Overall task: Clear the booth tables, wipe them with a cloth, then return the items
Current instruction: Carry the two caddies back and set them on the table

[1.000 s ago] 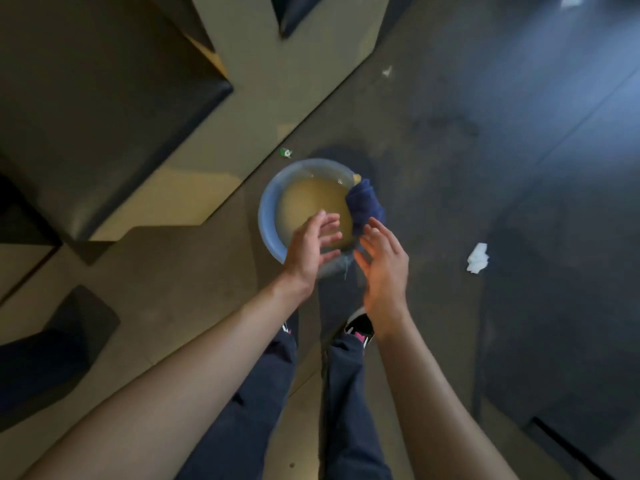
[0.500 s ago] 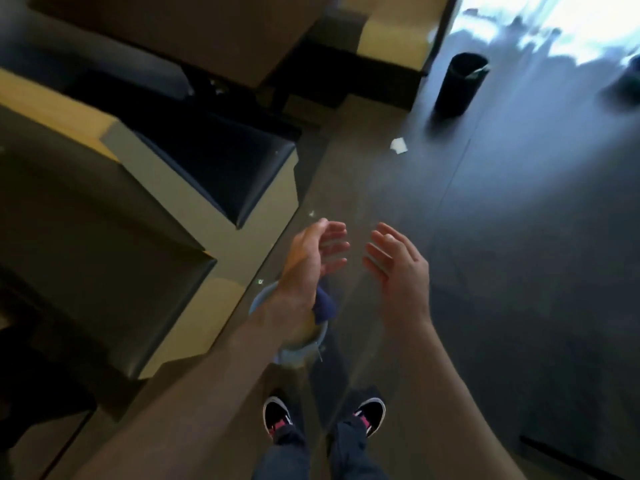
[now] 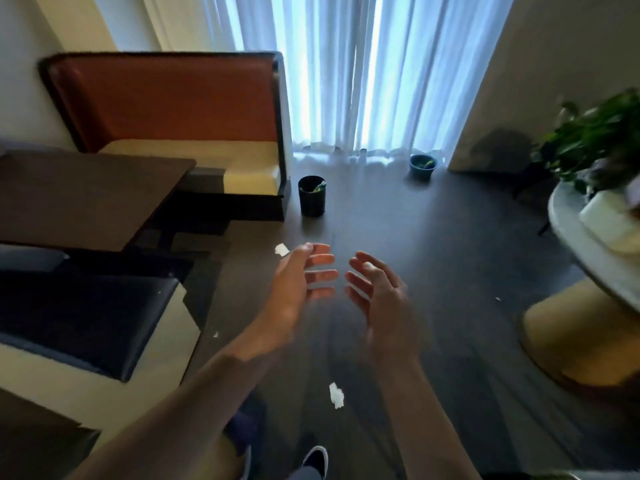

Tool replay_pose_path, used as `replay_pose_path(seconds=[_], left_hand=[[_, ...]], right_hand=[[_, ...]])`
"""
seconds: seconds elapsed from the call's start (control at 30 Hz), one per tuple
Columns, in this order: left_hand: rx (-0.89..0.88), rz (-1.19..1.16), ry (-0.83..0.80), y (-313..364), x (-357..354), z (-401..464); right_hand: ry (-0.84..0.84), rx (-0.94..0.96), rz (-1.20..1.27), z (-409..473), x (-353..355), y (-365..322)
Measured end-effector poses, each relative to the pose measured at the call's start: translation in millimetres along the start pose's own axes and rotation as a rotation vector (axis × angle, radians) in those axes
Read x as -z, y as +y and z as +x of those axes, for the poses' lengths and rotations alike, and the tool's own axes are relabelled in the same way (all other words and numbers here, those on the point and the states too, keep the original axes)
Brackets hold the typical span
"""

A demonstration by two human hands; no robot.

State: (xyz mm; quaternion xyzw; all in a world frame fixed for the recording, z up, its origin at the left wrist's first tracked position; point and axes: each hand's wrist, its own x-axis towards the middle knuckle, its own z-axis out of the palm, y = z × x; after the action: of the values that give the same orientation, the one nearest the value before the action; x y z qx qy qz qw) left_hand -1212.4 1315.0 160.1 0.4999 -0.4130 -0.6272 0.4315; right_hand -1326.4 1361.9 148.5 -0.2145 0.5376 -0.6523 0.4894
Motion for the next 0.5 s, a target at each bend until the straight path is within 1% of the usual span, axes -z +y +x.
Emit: replay_pose_path(seconds=[0.1, 0.2, 0.23, 0.37, 0.5], left_hand=[[-0.025, 0.004, -0.119, 11, -58, 13], [-0.042, -0.02, -0.23, 12, -101, 33], [-0.033, -0.024, -0.271, 11, -125, 43], [-0.018, -0.022, -0.345, 6, -206, 82], [0.043, -0.015, -0.423, 5, -293, 116]], right_hand=[[0.111, 0.05, 0.05, 23, 41, -35], [0.192, 0.088, 0.046, 47, 71, -58], [0.225, 0.113, 0.049, 61, 87, -68], [0.342, 0.166, 0.031, 107, 134, -105], [0.446, 0.184, 0.032, 152, 185, -143]])
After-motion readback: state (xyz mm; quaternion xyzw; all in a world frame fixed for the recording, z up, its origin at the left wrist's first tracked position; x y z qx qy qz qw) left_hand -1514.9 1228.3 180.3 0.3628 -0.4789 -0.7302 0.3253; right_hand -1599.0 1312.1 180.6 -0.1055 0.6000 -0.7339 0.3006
